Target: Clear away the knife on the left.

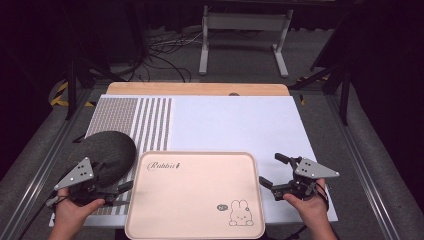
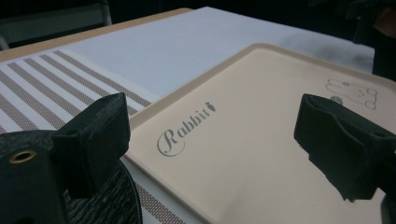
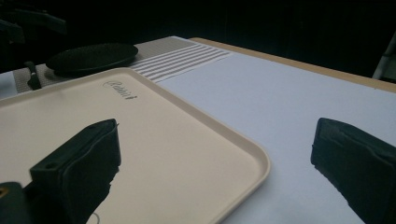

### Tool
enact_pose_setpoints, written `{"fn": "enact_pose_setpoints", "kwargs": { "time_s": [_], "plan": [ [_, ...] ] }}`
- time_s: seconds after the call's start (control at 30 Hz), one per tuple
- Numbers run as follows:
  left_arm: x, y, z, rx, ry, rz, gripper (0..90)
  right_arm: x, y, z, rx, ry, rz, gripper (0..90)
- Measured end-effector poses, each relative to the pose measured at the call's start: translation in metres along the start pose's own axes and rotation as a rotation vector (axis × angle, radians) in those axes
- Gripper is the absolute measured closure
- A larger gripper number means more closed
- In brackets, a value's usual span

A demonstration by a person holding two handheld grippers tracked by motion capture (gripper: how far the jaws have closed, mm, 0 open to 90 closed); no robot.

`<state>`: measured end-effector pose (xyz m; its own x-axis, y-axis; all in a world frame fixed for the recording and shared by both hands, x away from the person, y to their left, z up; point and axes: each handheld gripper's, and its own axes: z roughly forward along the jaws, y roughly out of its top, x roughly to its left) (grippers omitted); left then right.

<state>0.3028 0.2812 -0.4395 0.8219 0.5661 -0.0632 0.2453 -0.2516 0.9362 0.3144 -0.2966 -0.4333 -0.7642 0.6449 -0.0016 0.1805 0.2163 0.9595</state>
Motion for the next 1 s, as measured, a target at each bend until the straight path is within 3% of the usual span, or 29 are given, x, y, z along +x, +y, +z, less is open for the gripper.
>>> {"fn": "enact_pose_setpoints", "kwargs": {
  "time_s": [0.17, 0.37, 0.57, 1.0],
  "plan": [
    [0.003, 0.006, -0.004, 0.065, -0.014, 0.04, 13.8, -0.001, -0.001, 0.001, 0.003, 0.005, -0.002, 4.5],
    [0.006, 0.013, -0.009, 0.189, -0.003, 0.105, 14.6, -0.001, -0.002, 0.001, 0.012, 0.009, -0.002, 4.5],
    [0.005, 0.018, -0.012, 0.331, -0.019, 0.155, 18.6, 0.0, -0.003, 0.004, 0.037, 0.026, 0.006, 5.6],
    [0.007, 0.027, -0.018, 0.494, -0.004, 0.226, 16.8, 0.001, -0.004, 0.006, 0.047, 0.034, 0.004, 5.1]
  ]
}}
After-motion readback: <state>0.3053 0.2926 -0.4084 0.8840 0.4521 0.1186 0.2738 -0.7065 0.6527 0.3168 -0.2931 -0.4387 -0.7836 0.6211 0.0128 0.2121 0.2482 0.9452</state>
